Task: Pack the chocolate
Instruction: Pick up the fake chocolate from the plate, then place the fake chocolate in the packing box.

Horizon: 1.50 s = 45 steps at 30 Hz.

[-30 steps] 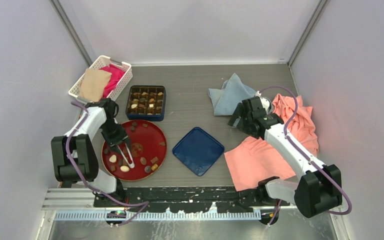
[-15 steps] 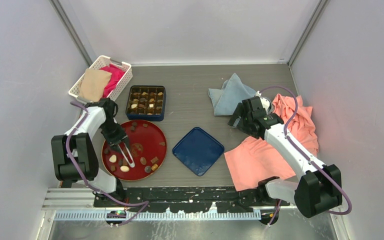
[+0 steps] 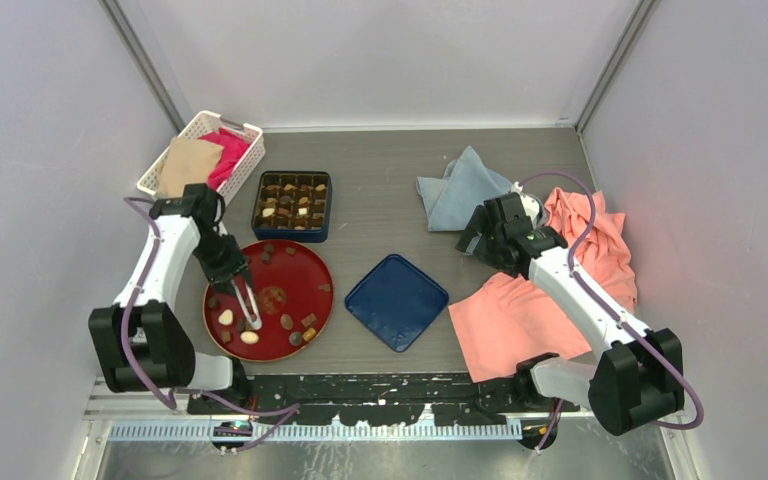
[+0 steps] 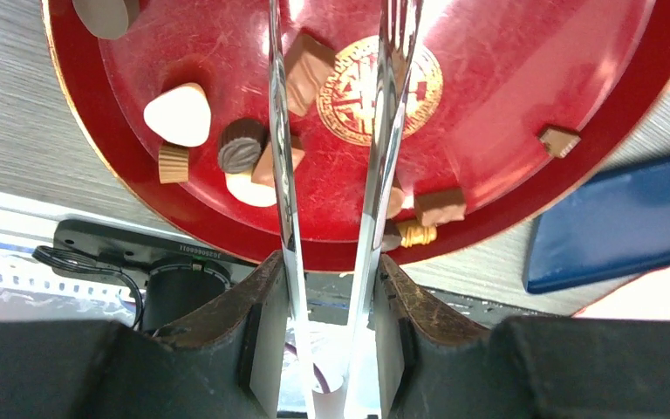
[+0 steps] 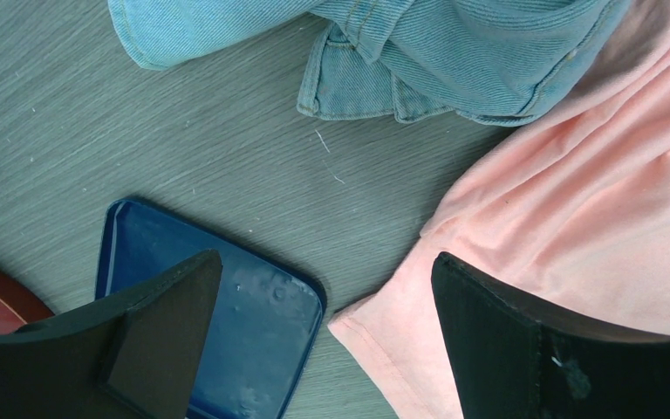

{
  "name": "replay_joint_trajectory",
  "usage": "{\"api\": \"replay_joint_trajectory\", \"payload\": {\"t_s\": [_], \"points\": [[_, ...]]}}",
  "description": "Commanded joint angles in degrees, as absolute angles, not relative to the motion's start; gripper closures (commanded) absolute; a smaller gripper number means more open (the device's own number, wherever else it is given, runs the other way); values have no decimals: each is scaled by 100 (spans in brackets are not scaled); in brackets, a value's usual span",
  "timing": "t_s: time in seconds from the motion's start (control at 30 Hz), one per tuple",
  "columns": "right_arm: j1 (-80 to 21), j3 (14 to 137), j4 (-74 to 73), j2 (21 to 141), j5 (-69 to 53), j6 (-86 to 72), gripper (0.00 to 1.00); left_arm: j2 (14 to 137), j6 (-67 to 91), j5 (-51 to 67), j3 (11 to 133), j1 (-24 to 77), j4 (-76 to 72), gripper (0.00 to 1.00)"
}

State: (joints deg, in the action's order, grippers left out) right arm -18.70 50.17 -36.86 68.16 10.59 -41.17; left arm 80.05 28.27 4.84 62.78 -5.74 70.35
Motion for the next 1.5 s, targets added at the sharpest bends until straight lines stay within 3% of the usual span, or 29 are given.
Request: {"api": "replay_joint_trajectory", "payload": {"t_s": [0.0,0.3,0.67,1.07,1.47], "points": [[-1890,5168,-3414,6852,1025,-4243,4,7570,2489,806,6760,-381,7388,83],[-1883,5203,-3467,6787,1082,-4236,5,8505,2293,437,8160,1239,7339,83],[-1882,5249,-3666,6668,1274,-4263,5,10751,1687,515,10529,1630,7537,83],[-1888,5154,-3700,6546,1415,-4402,5,11562,1072,998,11107,1626,7625,83],[-1881,5186,-3753,6547,1492,-4210,4,11970,1242,609,11324,1611,7580,83]]}}
